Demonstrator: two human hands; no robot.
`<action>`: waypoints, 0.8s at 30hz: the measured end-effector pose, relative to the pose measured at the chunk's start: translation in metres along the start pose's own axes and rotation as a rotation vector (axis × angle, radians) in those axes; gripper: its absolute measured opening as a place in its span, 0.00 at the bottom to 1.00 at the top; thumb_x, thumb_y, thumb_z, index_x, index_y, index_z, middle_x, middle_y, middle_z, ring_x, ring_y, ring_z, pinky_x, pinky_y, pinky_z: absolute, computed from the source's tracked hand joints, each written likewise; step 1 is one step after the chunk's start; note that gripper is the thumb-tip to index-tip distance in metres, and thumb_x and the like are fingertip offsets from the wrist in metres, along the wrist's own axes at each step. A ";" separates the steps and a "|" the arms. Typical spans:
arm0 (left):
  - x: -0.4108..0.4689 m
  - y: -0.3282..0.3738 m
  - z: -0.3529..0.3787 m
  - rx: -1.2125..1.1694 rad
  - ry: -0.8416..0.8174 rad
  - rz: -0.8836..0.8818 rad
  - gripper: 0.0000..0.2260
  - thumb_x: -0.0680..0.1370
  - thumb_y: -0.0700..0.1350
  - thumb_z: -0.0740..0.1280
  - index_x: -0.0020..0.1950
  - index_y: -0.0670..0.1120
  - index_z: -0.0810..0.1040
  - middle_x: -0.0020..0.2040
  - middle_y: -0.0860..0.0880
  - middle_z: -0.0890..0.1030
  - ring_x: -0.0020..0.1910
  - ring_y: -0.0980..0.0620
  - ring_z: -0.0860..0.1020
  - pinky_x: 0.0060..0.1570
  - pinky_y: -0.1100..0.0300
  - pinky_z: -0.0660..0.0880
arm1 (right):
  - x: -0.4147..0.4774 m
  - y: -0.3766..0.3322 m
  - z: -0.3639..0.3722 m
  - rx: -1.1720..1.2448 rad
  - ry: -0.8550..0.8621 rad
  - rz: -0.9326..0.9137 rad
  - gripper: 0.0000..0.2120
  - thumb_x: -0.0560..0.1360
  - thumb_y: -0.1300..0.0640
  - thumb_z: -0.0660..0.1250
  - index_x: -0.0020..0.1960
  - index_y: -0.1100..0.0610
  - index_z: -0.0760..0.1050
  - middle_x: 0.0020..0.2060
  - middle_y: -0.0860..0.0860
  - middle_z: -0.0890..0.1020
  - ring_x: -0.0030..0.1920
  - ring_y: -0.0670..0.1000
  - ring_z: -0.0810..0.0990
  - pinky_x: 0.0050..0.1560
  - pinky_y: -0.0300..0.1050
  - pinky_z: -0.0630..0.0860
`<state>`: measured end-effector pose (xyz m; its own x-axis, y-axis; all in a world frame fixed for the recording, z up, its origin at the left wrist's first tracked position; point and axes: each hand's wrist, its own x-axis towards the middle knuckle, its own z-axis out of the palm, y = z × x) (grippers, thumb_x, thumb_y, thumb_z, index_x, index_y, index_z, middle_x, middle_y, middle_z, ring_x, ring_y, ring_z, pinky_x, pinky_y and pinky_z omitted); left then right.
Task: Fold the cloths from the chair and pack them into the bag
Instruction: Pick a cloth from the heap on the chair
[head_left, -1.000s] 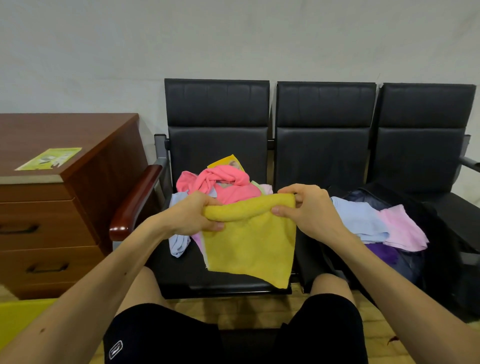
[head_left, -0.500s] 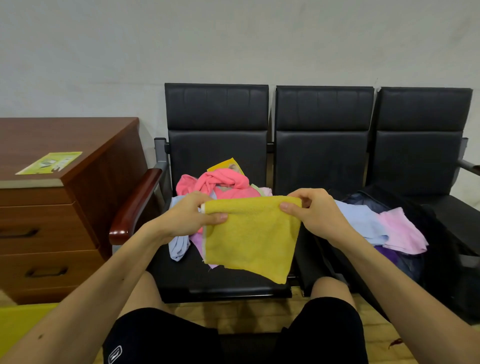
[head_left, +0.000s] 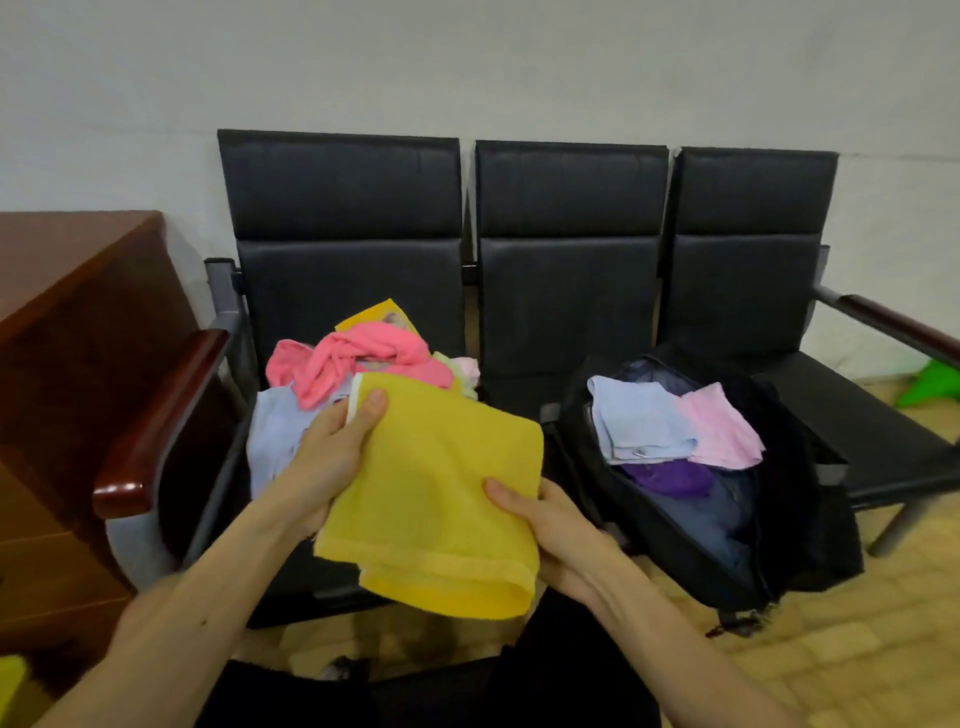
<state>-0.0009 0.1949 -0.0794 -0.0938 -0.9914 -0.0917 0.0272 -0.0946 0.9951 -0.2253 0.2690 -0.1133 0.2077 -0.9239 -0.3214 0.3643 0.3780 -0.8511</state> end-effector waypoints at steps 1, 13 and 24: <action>0.006 -0.003 0.008 -0.037 -0.002 -0.024 0.27 0.73 0.65 0.68 0.65 0.49 0.77 0.57 0.47 0.83 0.56 0.45 0.82 0.53 0.47 0.79 | 0.001 -0.001 -0.007 0.037 0.023 0.002 0.29 0.69 0.56 0.75 0.67 0.59 0.73 0.59 0.56 0.83 0.60 0.57 0.82 0.57 0.53 0.80; 0.073 -0.076 0.132 -0.026 -0.633 -0.522 0.28 0.72 0.49 0.76 0.70 0.48 0.73 0.63 0.45 0.82 0.63 0.44 0.80 0.67 0.42 0.72 | 0.008 -0.031 -0.159 -0.195 0.433 -0.114 0.29 0.69 0.51 0.75 0.68 0.49 0.71 0.60 0.51 0.81 0.57 0.53 0.83 0.57 0.54 0.81; 0.225 -0.128 0.306 0.299 -0.542 -0.223 0.38 0.69 0.48 0.80 0.71 0.56 0.62 0.64 0.54 0.76 0.64 0.52 0.76 0.64 0.45 0.75 | 0.115 -0.099 -0.336 -0.499 0.693 -0.074 0.18 0.77 0.60 0.71 0.65 0.54 0.71 0.52 0.48 0.80 0.47 0.44 0.78 0.47 0.40 0.75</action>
<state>-0.3299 0.0120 -0.2161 -0.5554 -0.7572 -0.3439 -0.3215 -0.1859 0.9285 -0.5428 0.1050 -0.2053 -0.4621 -0.8344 -0.3003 -0.1207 0.3947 -0.9108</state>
